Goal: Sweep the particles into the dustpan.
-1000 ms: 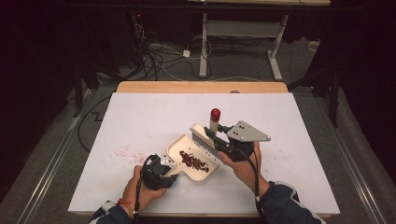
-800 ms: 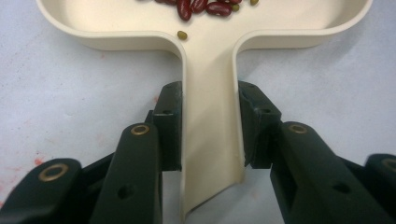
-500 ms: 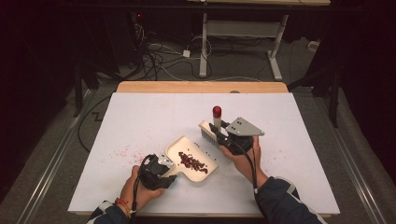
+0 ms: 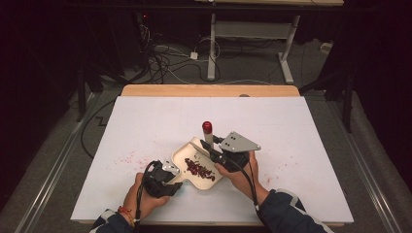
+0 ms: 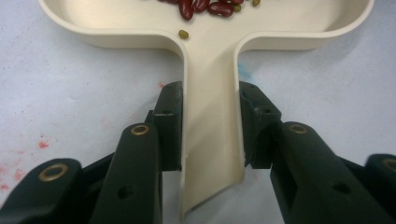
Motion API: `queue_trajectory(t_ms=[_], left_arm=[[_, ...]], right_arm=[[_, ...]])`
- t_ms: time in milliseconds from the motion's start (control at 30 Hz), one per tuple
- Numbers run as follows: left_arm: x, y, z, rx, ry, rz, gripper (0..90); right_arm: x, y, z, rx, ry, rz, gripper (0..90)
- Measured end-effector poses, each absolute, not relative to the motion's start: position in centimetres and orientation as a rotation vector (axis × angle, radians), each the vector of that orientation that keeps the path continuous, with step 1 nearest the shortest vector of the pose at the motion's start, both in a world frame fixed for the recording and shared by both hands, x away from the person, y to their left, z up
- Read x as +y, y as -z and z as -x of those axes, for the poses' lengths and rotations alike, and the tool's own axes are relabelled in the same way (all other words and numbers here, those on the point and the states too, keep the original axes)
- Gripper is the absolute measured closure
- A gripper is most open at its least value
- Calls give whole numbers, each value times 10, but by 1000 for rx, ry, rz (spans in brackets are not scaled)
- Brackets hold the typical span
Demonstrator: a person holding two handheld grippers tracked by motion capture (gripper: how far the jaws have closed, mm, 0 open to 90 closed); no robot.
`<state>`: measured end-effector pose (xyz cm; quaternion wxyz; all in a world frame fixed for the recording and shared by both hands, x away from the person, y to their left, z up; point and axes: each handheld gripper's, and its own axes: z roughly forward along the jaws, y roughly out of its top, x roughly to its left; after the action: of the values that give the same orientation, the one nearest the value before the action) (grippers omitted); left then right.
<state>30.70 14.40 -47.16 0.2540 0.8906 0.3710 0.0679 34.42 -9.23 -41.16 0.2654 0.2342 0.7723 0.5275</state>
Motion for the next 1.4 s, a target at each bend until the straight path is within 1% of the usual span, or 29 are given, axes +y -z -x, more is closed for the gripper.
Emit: queue_trajectory(t_ms=[400,633,1033,1167,1400], left_arm=[[144,472,-307,1006,-182,-2427,635],[144,472,-307,1004,-186,-2427,635],[141,472,-304,1001,-202,-2443,635],[141,472,-304,999,-205,-2443,635],[140,472,-305,995,-216,-2449,635]], right_arm=[[-107,392,-339,2038,-1467,-634,701],[-129,388,-343,2023,-1419,-671,701],[-176,394,-314,2082,-1318,-722,701],[-175,399,-305,2127,-1326,-705,701],[-157,400,-292,2160,-1387,-649,701]])
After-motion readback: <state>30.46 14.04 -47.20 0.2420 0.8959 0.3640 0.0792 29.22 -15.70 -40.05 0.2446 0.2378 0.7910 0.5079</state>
